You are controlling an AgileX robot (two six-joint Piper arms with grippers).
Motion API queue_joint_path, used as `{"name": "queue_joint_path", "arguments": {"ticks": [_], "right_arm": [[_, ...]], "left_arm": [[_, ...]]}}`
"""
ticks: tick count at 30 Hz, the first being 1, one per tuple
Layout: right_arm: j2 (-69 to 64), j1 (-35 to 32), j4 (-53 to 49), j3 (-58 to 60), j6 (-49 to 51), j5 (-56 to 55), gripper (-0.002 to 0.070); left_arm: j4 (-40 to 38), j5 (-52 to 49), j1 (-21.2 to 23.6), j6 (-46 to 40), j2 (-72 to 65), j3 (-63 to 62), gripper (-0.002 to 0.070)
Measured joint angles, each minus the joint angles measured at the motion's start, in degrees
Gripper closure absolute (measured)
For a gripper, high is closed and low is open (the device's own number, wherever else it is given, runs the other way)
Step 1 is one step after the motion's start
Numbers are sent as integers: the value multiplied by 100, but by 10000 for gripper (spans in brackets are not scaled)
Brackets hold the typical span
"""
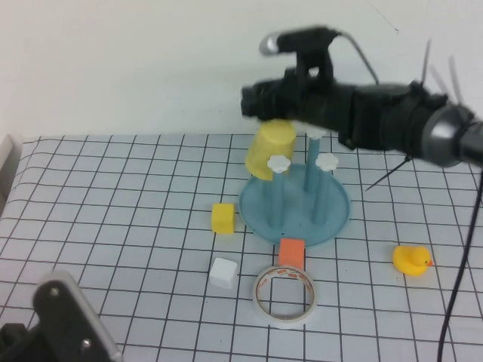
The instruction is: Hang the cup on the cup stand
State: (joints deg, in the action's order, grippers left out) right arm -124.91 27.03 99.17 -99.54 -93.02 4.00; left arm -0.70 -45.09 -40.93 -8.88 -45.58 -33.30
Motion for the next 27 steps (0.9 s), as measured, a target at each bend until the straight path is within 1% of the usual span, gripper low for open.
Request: {"name": "queue_joint_path", "arguments": {"ticks": [3, 4, 6, 7, 10, 13, 19, 23, 27], "right_arm": [[320, 0, 0, 0, 225, 58, 510], [428, 0, 0, 26, 277, 126, 567], [729, 0, 0, 135, 370, 337, 624], [897, 0, 0, 233, 411, 484, 641], [1414, 0, 0, 634, 657, 920, 663], [2032, 0, 0, 1202, 834, 1319, 668], [3271, 0, -22, 2609, 863, 1666, 671], [4248, 0, -31, 3625, 687, 1701, 671], [5383, 0, -31, 4652, 453, 1713, 671]], "left_arm": [[0, 144, 0, 60, 284, 0, 676], [0, 173, 0, 85, 451, 0, 676], [23, 186, 0, 184, 875, 0, 676], [70, 176, 0, 274, 1115, 0, 676], [298, 164, 0, 617, 1822, 70, 676], [621, 206, 0, 1068, 2522, 355, 676], [1214, 523, 0, 1833, 3756, 967, 676], [1590, 800, 0, 1989, 4221, 1125, 676], [1697, 843, 0, 2003, 4347, 1172, 676]]}}
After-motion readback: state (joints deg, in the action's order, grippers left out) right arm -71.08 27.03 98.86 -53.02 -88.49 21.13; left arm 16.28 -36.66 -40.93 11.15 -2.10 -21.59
